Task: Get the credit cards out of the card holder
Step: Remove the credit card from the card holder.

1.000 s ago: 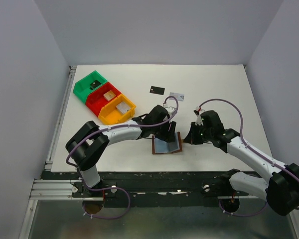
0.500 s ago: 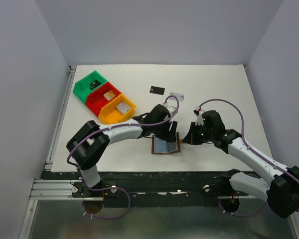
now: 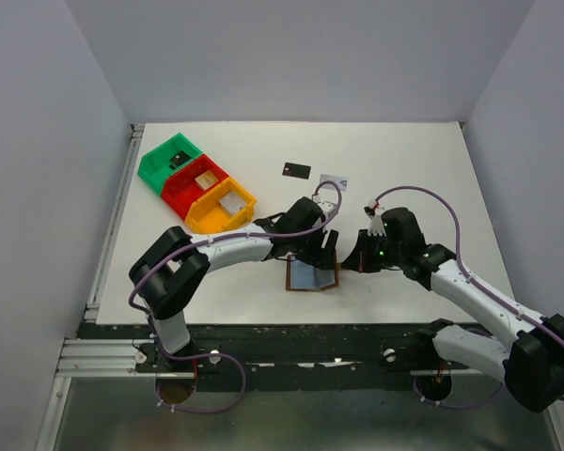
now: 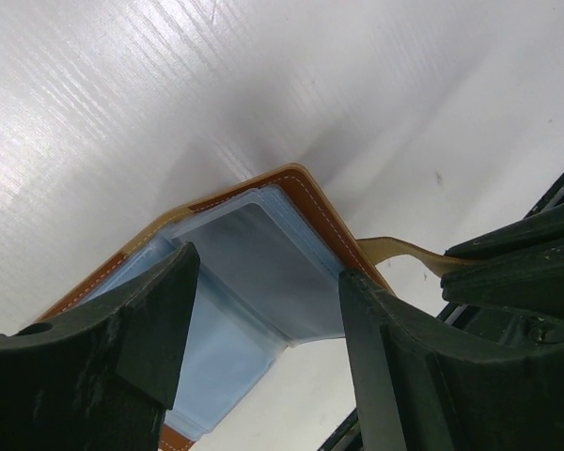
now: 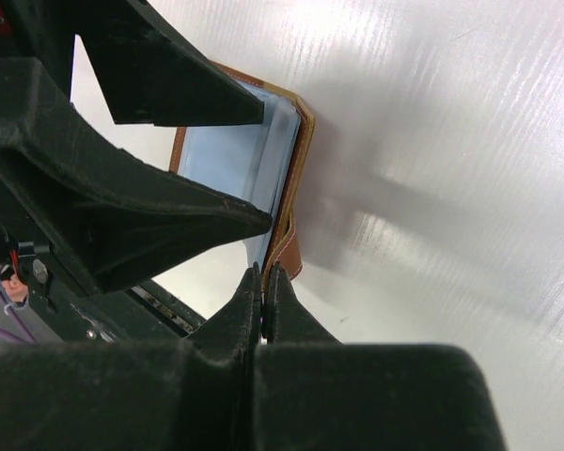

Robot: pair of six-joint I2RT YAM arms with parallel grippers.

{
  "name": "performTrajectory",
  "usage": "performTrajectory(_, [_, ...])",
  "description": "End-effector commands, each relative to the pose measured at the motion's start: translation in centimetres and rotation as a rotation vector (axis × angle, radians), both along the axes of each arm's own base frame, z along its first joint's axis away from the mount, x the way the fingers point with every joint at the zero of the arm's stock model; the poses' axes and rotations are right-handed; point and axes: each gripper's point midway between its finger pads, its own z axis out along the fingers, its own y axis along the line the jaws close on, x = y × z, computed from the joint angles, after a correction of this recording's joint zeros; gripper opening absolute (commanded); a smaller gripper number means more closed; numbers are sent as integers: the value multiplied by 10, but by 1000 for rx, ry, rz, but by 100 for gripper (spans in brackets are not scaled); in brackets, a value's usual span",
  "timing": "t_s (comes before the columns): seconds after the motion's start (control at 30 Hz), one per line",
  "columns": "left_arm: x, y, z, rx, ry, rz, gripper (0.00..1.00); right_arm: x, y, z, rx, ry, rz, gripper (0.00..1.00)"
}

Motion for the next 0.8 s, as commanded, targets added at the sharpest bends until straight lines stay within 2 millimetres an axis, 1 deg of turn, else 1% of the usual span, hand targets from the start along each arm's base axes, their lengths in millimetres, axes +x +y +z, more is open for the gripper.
performTrajectory(0.0, [4,-4,3,10,-19,12,78,0,4,5,33,-9,10,0])
performTrajectory(0.27, [5,-3,3,14,-22,18,79,-1,5,5,33,-7,13,0])
performTrajectory(0.33, [5,-2,0,24,-19,22,78,-1,5,5,34,-9,15,0])
performTrajectory(0.6, [10,11,-7,84,-35,73,75,-2,3,5,26,-13,12,0])
performTrajectory(0.77, [11,19,-7,102,-51,105,74,-2,2,5,24,-15,11,0])
